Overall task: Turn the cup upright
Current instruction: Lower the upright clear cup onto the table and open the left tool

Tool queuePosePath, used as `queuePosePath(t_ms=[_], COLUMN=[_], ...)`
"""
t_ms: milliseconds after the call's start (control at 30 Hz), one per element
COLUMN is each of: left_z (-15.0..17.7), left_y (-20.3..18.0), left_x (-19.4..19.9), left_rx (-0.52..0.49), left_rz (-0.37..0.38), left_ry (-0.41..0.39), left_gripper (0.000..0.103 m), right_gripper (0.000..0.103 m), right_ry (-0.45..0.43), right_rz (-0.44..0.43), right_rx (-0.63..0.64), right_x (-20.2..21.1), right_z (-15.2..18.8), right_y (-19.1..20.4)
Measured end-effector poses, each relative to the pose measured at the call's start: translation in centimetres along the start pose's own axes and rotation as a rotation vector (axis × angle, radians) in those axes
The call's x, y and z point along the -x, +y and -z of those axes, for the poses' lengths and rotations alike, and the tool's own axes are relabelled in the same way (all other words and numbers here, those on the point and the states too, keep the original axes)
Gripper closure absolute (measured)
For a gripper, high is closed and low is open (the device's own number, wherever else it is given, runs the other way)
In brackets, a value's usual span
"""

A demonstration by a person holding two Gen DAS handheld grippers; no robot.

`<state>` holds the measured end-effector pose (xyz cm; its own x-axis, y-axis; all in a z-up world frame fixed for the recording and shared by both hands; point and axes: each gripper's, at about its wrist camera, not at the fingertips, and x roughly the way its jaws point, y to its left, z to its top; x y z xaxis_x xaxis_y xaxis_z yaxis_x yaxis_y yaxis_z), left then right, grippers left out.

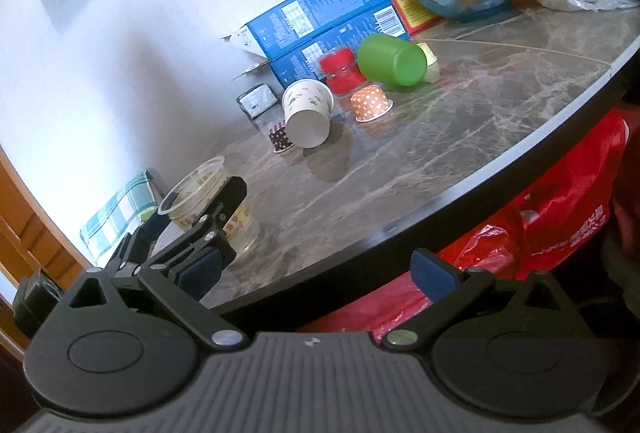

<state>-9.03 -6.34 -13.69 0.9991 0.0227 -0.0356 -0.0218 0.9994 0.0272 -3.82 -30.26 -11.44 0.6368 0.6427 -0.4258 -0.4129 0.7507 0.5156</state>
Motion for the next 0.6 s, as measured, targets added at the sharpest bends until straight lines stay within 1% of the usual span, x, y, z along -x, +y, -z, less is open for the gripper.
queuePosePath(t_ms=[100,200,300,400,467,533,600], left_z=[-0.1,-0.1,-0.1,-0.6,-1.9,-3.9,-6.4], left_y=[0.6,1.3,2.2,3.4,4.6,5.7,6.6], left_x=[0.1,0.4,0.8,2.7,4.0,4.6,5.3], left_rx=[-0.006,-0.014,-0.003,0.025,0.058,0.079,0.064], left_rz=[0.014,0.000,0.030,0.050,0.069,0.067,0.065], left_ry=[0.022,0.029,0.062,0.091,0.118,0.184,0.240], left_gripper=[0.003,0.001,0.000,0.000,0.000,0.000,0.000], right_gripper=[0.001,0.001,0.001,0.001,0.001,0.001,0.001], right_ry=[-0.002,-0.004,0.001,-0.005,-0.035,-0.074,-0.091], right_rz=[0.001,0.001,0.004,0.004,0.007,0.021,0.031], right_rx=[0.010,0.017,0.024,0.047,0.096,0.151,0.232], right_x=[0.2,0.2,0.2,0.4,0.9,1.5,2.0], right_z=[0.1,0.2,0.4,0.5,0.4,0.1,-0.7], right_y=[0.3,0.5,0.7,1.3,2.3,3.8,5.6])
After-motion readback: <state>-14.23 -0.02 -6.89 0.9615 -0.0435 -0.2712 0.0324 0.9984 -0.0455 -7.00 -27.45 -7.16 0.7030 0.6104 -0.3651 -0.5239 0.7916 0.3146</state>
